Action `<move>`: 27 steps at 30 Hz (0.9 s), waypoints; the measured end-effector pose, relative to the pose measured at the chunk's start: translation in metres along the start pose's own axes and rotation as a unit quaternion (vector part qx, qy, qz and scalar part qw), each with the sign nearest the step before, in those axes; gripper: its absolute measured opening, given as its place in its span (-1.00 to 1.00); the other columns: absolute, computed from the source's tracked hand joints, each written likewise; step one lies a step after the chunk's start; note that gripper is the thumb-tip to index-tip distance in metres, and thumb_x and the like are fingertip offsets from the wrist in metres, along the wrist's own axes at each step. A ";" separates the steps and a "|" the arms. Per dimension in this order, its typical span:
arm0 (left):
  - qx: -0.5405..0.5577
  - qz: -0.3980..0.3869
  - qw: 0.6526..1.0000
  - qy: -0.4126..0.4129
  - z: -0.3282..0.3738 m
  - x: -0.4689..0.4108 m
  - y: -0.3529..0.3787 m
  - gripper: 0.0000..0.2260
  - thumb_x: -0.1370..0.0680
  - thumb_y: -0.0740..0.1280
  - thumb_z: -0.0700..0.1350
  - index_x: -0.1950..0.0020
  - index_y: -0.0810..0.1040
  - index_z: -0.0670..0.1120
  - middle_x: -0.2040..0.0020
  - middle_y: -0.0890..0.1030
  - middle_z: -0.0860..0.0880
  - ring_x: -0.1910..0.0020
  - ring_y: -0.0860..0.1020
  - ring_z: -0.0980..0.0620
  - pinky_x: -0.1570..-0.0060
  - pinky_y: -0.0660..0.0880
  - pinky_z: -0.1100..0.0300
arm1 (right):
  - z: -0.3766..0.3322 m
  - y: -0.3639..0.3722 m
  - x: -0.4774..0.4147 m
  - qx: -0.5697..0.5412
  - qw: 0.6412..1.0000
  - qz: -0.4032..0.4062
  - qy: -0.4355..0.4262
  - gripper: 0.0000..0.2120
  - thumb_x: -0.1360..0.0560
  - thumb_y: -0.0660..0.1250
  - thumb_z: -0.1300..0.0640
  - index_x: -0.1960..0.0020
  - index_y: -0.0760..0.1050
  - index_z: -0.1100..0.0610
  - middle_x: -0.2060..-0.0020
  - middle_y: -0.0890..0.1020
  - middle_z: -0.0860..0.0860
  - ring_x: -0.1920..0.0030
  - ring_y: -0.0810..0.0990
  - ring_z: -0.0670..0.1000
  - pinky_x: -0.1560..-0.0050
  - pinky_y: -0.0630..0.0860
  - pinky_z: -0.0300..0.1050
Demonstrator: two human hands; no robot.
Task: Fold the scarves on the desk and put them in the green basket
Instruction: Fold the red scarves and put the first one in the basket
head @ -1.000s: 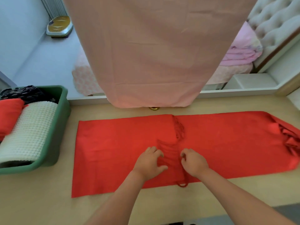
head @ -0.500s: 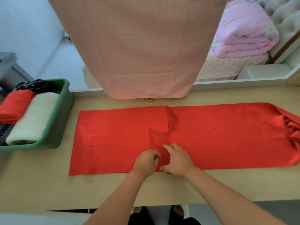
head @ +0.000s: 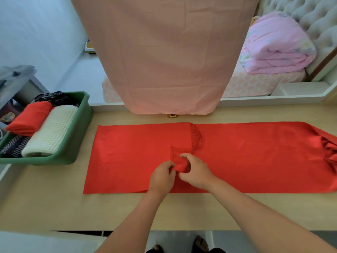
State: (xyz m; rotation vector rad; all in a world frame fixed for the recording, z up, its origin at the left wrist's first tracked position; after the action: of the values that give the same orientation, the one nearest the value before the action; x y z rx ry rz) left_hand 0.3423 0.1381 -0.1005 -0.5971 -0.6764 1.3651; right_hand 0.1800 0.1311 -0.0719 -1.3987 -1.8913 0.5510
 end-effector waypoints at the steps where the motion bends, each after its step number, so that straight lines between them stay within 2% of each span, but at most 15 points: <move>1: 0.004 -0.007 1.000 0.013 -0.001 -0.002 -0.004 -0.82 -0.51 0.31 -0.18 -0.06 0.60 0.01 0.04 0.65 0.04 0.05 0.57 0.02 0.10 0.38 0.17 | -0.001 0.004 0.000 0.088 0.996 -0.005 -0.008 -0.33 -0.28 0.41 -0.18 -0.37 0.35 -0.17 -0.15 0.53 -0.10 -0.20 0.46 0.00 -0.23 0.34 -0.03; 3: 0.003 -0.028 0.999 0.041 -0.004 -0.005 -0.011 -0.87 -0.52 0.32 -0.17 -0.02 0.61 -0.01 0.11 0.64 0.03 0.12 0.54 0.03 0.14 0.35 0.18 | -0.004 0.013 -0.001 0.196 0.980 0.028 -0.015 -0.41 -0.28 0.39 -0.27 -0.28 0.43 -0.21 -0.09 0.53 -0.09 -0.17 0.46 0.01 -0.19 0.30 0.01; 4: 0.004 -0.041 0.998 0.048 -0.007 -0.005 -0.013 -0.91 -0.52 0.34 -0.15 0.01 0.60 -0.01 0.16 0.62 0.04 0.16 0.52 0.05 0.16 0.35 0.18 | -0.006 0.015 -0.003 0.208 0.976 0.063 -0.020 -0.54 -0.32 0.41 -0.23 -0.19 0.51 -0.19 -0.03 0.53 -0.09 -0.14 0.48 0.02 -0.15 0.30 0.01; 6: 0.021 -0.086 0.995 0.044 -0.011 -0.004 -0.018 -0.94 -0.51 0.39 -0.13 0.04 0.58 -0.01 0.21 0.58 0.09 0.20 0.50 0.09 0.15 0.37 0.20 | -0.011 0.014 -0.005 0.222 0.962 0.156 -0.041 -0.76 -0.33 0.45 -0.01 0.00 0.62 -0.15 0.05 0.53 -0.07 -0.06 0.50 0.06 -0.10 0.31 0.02; 8: 0.006 -0.157 0.987 0.035 -0.017 -0.001 -0.023 -0.87 -0.50 0.41 -0.12 -0.04 0.60 -0.02 0.12 0.60 0.07 0.11 0.54 0.08 0.07 0.41 0.22 | -0.012 0.006 -0.004 0.285 0.937 0.196 -0.057 -0.77 -0.30 0.44 0.11 0.08 0.65 -0.13 -0.01 0.52 -0.05 -0.08 0.46 0.06 -0.17 0.31 0.05; 9: -0.024 -0.189 0.981 0.030 -0.020 0.000 -0.026 -0.82 -0.51 0.40 -0.09 -0.10 0.61 -0.04 0.04 0.62 0.03 0.04 0.55 0.06 0.02 0.43 0.23 | -0.010 0.001 -0.002 0.334 0.925 0.170 -0.054 -0.76 -0.33 0.40 0.12 0.04 0.65 -0.11 -0.09 0.51 -0.03 -0.15 0.43 0.08 -0.26 0.28 0.10; 11: -0.062 -0.225 0.972 0.011 -0.030 0.003 -0.035 -0.76 -0.55 0.36 -0.05 -0.19 0.60 -0.07 -0.10 0.64 0.00 -0.09 0.56 0.05 -0.08 0.41 0.26 | -0.008 -0.003 0.001 0.441 0.896 0.051 -0.008 -0.69 -0.43 0.29 0.10 -0.14 0.61 -0.05 -0.23 0.47 0.06 -0.29 0.34 0.14 -0.39 0.14 0.25; 13: -0.053 -0.213 0.976 -0.003 -0.042 0.004 -0.045 -0.76 -0.58 0.32 -0.11 -0.23 0.59 -0.11 -0.17 0.63 -0.04 -0.17 0.55 0.03 -0.16 0.38 0.30 | -0.011 -0.004 0.006 0.513 0.854 -0.059 0.062 -0.60 -0.47 0.26 0.01 -0.29 0.53 0.02 -0.31 0.43 0.11 -0.36 0.27 0.20 -0.41 0.04 0.34; 14: -0.055 -0.194 0.979 -0.004 -0.049 0.005 -0.052 -0.76 -0.59 0.30 -0.15 -0.23 0.59 -0.12 -0.19 0.62 -0.05 -0.19 0.55 0.01 -0.19 0.36 0.30 | -0.015 -0.001 0.007 0.526 0.843 -0.087 0.075 -0.56 -0.48 0.26 -0.04 -0.33 0.50 0.04 -0.34 0.42 0.12 -0.38 0.26 0.20 -0.41 0.03 0.35; 16: -0.079 -0.153 0.985 0.001 -0.064 0.005 -0.065 -0.75 -0.59 0.24 -0.20 -0.23 0.59 -0.09 -0.20 0.61 -0.06 -0.24 0.52 -0.05 -0.27 0.34 0.24 | -0.032 0.010 0.005 0.513 0.852 -0.086 0.062 -0.54 -0.48 0.24 -0.07 -0.33 0.50 0.05 -0.33 0.42 0.12 -0.37 0.27 0.19 -0.40 0.07 0.31; 17: -0.103 -0.127 0.987 -0.001 -0.074 0.006 -0.073 -0.74 -0.59 0.21 -0.19 -0.23 0.58 -0.05 -0.20 0.60 -0.05 -0.25 0.50 -0.08 -0.28 0.37 0.17 | -0.042 0.018 0.002 0.486 0.871 -0.064 0.044 -0.56 -0.47 0.24 -0.04 -0.31 0.50 0.04 -0.30 0.43 0.11 -0.35 0.29 0.18 -0.38 0.12 0.27; 19: -0.172 -0.061 0.982 -0.040 -0.095 0.008 -0.093 -0.69 -0.59 0.16 -0.19 -0.26 0.53 0.03 -0.20 0.53 -0.03 -0.24 0.47 -0.10 -0.17 0.45 0.02 | -0.063 0.040 -0.005 0.404 0.914 -0.025 0.000 -0.60 -0.46 0.23 0.03 -0.29 0.49 0.01 -0.29 0.44 0.07 -0.33 0.33 0.13 -0.35 0.22 0.15; 21: -0.213 0.009 0.971 -0.109 -0.122 0.012 -0.115 -0.64 -0.56 0.15 -0.24 -0.32 0.45 0.01 -0.24 0.46 -0.04 -0.24 0.43 -0.11 -0.07 0.47 -0.02 | -0.082 0.066 -0.012 0.328 0.943 -0.034 -0.039 -0.56 -0.46 0.23 0.08 -0.34 0.45 -0.04 -0.35 0.41 0.03 -0.38 0.32 0.09 -0.36 0.25 0.08; 24: -0.219 0.093 0.939 -0.247 -0.169 0.021 -0.146 -0.61 -0.56 0.13 -0.27 -0.39 0.34 -0.12 -0.31 0.40 -0.13 -0.27 0.38 -0.15 -0.12 0.46 -0.03 | -0.099 0.106 -0.020 0.273 0.956 -0.083 -0.070 -0.44 -0.46 0.22 0.15 -0.45 0.34 -0.07 -0.50 0.27 0.04 -0.50 0.21 0.08 -0.45 0.21 0.06; 27: -0.214 0.086 0.907 -0.353 -0.207 0.029 -0.166 -0.69 -0.59 0.20 -0.19 -0.34 0.36 -0.17 -0.32 0.38 -0.16 -0.31 0.35 -0.15 -0.16 0.44 -0.02 | -0.106 0.135 -0.025 0.264 0.956 -0.107 -0.074 -0.34 -0.47 0.22 0.18 -0.54 0.19 -0.08 -0.58 0.12 0.04 -0.56 0.10 0.07 -0.51 0.13 0.06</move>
State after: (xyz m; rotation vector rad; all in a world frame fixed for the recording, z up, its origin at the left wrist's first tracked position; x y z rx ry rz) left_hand 0.6086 0.1486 -0.1159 -0.5018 -1.5714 1.6170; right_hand 0.3500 0.1431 -0.1035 -0.8138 -1.7969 0.9864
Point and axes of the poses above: each hand's wrist, its own x-axis away from the middle knuckle, its own y-axis out of the palm, z = x × y, the point moved 1 cm from there along -x, towards the middle knuckle
